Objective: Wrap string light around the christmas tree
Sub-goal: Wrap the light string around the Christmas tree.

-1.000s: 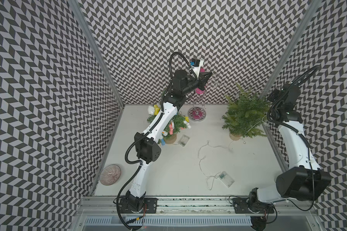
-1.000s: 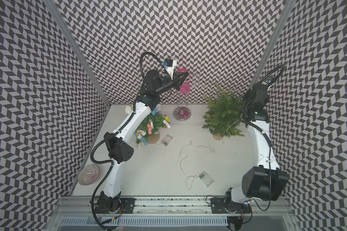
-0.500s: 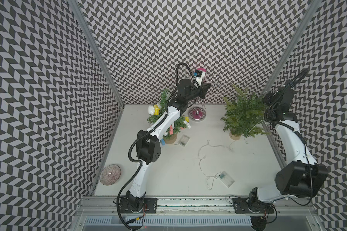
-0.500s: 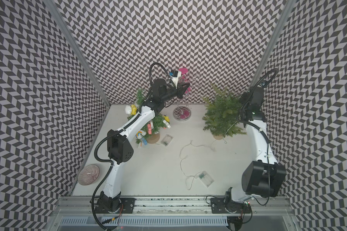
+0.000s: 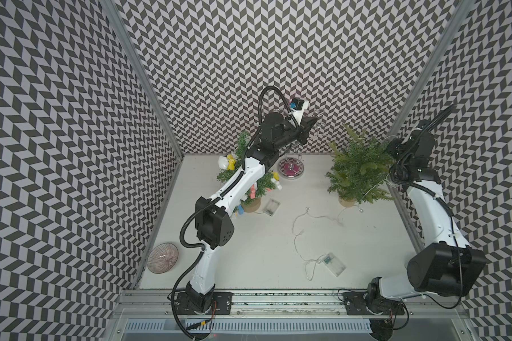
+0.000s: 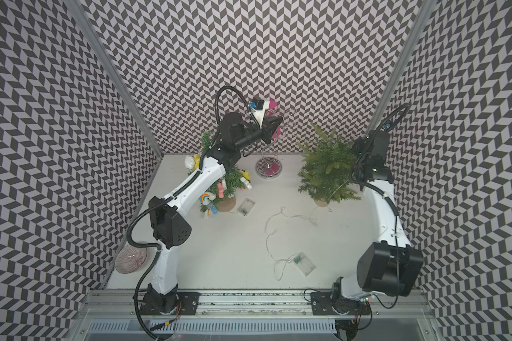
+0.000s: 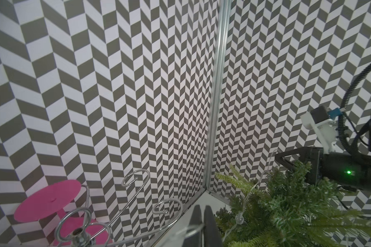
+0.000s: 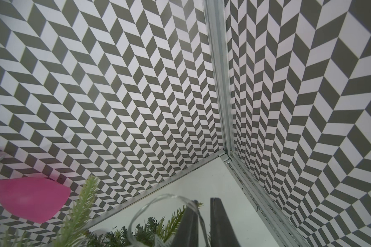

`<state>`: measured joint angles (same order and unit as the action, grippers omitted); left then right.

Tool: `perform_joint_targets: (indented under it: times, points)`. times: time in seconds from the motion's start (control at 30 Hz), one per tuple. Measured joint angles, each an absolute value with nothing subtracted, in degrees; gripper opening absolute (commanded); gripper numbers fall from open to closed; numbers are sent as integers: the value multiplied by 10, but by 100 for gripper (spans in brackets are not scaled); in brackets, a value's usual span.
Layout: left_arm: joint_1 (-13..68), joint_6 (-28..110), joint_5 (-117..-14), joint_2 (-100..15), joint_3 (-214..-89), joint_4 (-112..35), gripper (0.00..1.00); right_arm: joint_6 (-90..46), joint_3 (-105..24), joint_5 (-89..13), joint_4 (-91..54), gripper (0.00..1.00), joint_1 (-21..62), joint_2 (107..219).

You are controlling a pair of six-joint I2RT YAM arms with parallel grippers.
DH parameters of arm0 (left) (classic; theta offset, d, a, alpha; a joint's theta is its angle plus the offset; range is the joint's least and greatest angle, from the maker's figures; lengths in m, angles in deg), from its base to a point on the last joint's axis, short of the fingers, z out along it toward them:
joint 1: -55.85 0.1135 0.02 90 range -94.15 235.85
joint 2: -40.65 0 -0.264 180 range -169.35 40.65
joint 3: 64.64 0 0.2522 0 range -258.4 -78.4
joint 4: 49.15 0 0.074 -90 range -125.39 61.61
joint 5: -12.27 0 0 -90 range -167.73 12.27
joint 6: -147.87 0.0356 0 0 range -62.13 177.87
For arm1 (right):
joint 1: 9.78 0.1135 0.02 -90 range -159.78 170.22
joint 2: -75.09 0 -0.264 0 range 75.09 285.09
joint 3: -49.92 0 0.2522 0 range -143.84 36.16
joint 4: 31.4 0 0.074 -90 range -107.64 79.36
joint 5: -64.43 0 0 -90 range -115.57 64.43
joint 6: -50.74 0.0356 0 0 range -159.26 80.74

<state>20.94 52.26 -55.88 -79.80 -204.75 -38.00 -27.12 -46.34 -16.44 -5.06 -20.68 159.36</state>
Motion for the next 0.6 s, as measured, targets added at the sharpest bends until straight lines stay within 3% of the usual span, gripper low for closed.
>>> perform_joint_targets:
  times: [0.17, 0.53, 0.6]
  points:
    - [196, 541, -577, -740, -1973, -382, 0, -264, -460, -180, -54, 53, -216, 1587]
    - [188, 570, -606, -674, -1876, -397, 0, -243, -450, -200, -36, 69, -221, 1557]
    - [177, 581, -616, -659, -1852, -397, 0, -237, -450, -195, -25, 78, -221, 1542]
